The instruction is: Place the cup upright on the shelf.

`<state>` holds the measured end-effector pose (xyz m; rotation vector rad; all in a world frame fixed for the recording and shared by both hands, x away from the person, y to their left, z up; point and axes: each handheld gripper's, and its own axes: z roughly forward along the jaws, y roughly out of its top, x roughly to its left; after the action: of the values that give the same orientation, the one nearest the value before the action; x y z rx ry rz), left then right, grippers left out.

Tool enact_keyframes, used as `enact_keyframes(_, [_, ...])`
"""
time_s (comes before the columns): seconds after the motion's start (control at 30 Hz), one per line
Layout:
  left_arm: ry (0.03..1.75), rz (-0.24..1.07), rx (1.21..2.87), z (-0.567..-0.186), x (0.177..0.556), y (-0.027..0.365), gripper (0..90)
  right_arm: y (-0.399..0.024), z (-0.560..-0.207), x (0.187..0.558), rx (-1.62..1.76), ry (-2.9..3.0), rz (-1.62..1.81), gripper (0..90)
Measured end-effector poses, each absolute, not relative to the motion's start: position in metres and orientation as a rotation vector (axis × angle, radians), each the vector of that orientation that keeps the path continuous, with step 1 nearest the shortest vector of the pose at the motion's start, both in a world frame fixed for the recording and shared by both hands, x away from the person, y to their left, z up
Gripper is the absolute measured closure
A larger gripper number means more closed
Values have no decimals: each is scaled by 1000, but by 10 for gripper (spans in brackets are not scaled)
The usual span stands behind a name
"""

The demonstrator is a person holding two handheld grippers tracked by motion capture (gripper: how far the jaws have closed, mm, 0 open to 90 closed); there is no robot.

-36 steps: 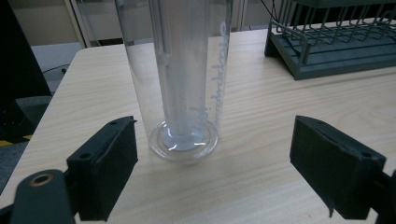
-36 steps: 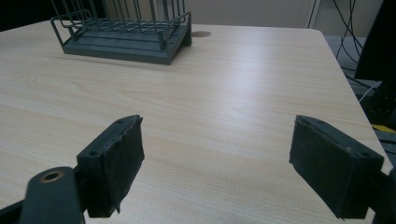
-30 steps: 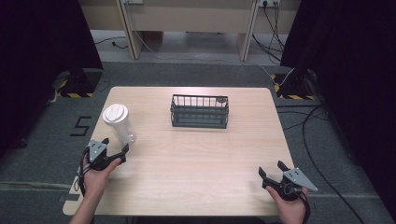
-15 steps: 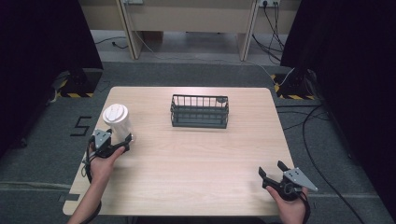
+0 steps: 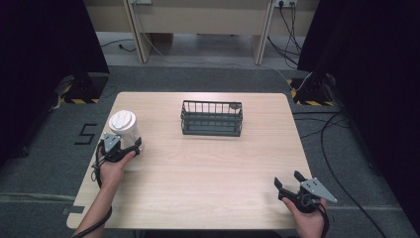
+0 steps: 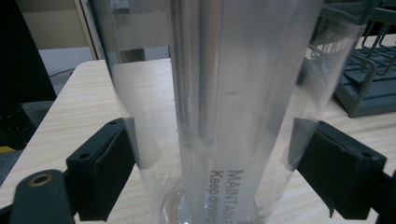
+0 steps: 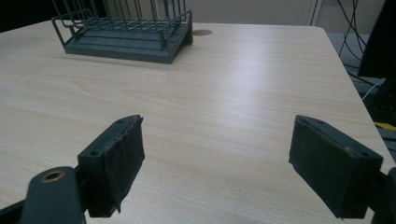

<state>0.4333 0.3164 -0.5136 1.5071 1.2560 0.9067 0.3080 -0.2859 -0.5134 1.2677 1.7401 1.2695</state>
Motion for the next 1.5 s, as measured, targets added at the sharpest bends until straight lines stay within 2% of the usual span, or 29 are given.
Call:
enact_keyframes(0.17, [1249,910,1498,-514,434,317,172,-286,-513,308,1269,1743,1268,187])
enact_keyframes(0.6, [1236,896,1496,-512,432,315,178,-286,-513,308,1275,1748,1271,192])
enact_keyframes(1.5, [1135,921,1513,-477,427,295,179,-286,-513,309,1269,1750,1268,194])
